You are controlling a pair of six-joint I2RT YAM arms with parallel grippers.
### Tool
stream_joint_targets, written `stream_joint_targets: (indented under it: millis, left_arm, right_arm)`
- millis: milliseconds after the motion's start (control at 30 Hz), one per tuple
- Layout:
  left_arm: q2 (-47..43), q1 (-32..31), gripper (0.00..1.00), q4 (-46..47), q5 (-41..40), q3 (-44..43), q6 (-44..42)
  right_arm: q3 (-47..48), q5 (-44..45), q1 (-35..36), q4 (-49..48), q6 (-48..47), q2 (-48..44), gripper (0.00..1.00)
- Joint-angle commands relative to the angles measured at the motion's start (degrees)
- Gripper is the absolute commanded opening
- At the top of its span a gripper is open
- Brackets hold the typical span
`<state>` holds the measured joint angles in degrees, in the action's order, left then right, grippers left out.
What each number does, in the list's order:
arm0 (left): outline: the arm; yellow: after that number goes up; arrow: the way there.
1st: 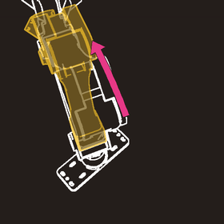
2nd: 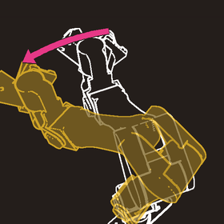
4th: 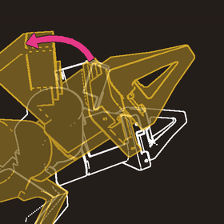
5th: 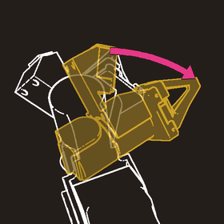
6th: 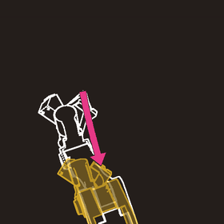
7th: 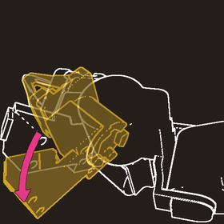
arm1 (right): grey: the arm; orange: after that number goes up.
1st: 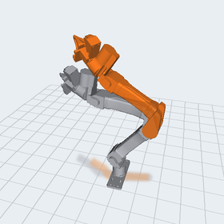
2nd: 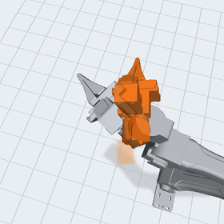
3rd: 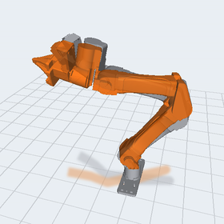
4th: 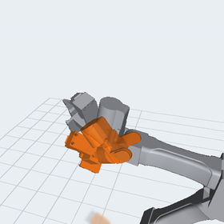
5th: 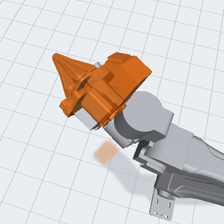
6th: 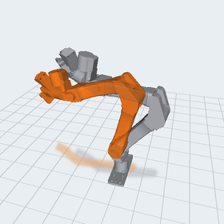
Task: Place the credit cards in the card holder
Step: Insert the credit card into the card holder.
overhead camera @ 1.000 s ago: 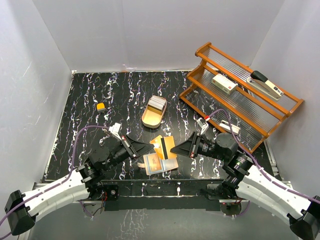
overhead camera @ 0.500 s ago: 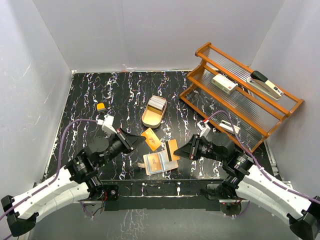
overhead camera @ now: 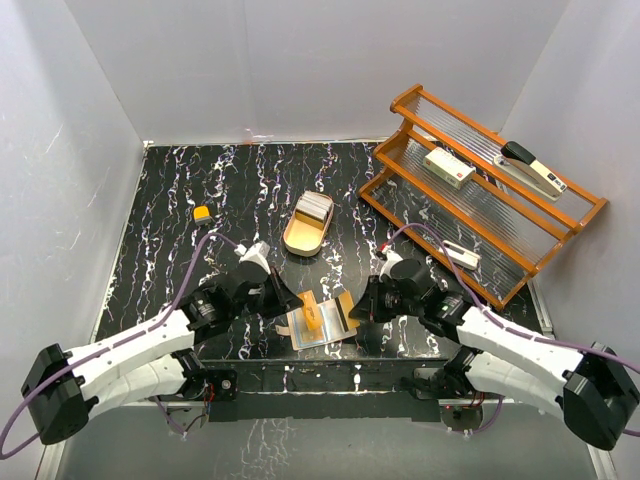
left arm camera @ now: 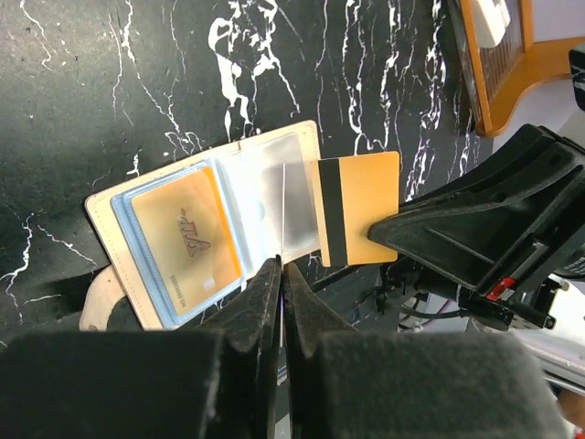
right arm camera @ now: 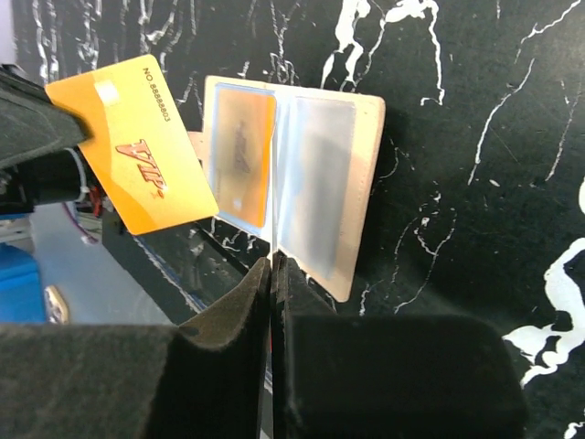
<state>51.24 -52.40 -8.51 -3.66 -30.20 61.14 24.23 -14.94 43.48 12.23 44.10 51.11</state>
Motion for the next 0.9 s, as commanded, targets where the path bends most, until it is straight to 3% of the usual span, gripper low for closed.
stream_joint_targets:
  millis: [0,167,367,867]
  left_arm:
    - [2.25,4.03,0.0,3.16,9.11,1.25,-1.82]
    - [6.5,10.26,0.0,8.91,20.19,3.74,-2.15]
    - [12.47,11.45,0.0,12.4,25.22,4.09,-3.18]
    - [19.85,11.5,0.0,16.11,26.03,5.0,-2.19]
  right_arm:
    - [1.23,0.41,-0.09,-3.84,-3.95,2.49,0.0]
    - [0.28,2.59,-0.14,-3.72,-4.91,4.91,0.0]
    - [-2.04,5.22,-0.15,-3.62,-4.66,5.98,0.0]
    - [-6.5,6.76,-0.07,-2.36,-2.13,3.92,0.0]
